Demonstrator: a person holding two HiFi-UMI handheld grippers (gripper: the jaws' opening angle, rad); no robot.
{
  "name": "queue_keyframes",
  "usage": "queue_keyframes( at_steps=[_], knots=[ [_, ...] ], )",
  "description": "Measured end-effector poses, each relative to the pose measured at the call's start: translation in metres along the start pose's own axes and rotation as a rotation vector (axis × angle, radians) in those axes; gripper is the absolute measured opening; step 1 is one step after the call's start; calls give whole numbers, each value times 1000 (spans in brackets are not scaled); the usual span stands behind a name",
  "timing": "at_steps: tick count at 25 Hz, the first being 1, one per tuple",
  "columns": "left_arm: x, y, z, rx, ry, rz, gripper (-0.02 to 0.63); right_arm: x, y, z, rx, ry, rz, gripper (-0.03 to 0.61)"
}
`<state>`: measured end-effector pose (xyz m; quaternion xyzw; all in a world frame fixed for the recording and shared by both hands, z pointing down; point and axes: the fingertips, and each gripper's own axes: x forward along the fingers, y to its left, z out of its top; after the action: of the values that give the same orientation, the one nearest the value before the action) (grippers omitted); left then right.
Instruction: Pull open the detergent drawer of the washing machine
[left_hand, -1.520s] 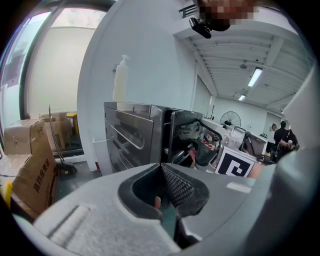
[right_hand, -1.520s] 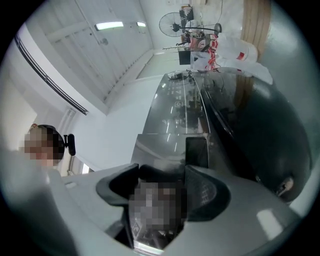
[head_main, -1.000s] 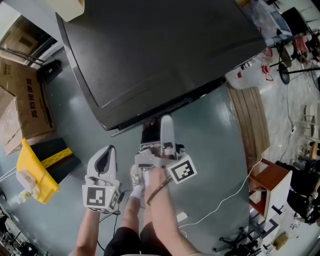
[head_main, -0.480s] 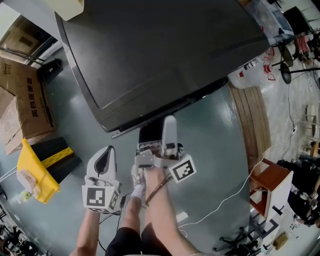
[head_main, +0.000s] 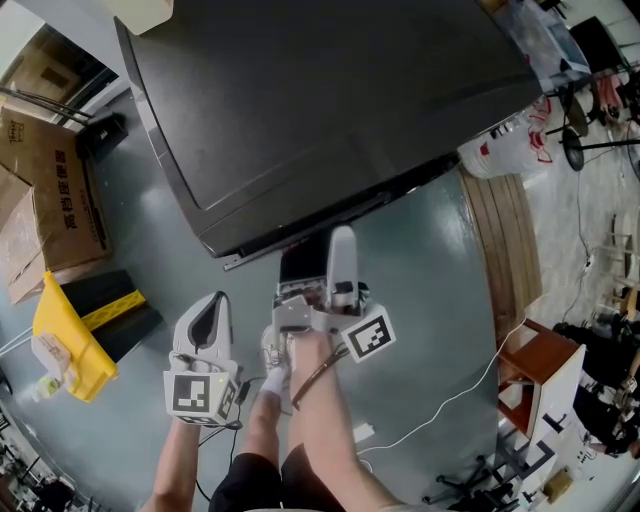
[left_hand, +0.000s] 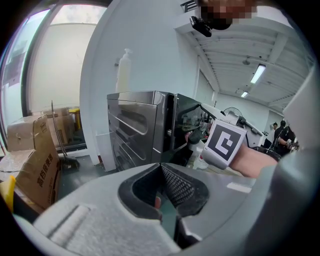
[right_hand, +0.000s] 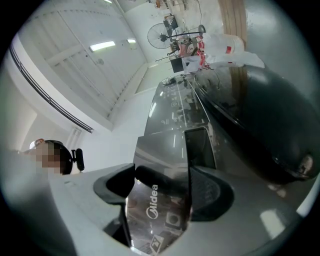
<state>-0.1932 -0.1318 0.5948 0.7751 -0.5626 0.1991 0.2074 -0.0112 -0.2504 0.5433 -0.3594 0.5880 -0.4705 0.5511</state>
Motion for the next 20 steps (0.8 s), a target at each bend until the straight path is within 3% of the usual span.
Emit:
queue_keyframes(
  at_steps=[20],
  knots=[
    [-24,-17,-10,22,-26,-16,11,-59,13,23,6,-5,1,328]
  ],
)
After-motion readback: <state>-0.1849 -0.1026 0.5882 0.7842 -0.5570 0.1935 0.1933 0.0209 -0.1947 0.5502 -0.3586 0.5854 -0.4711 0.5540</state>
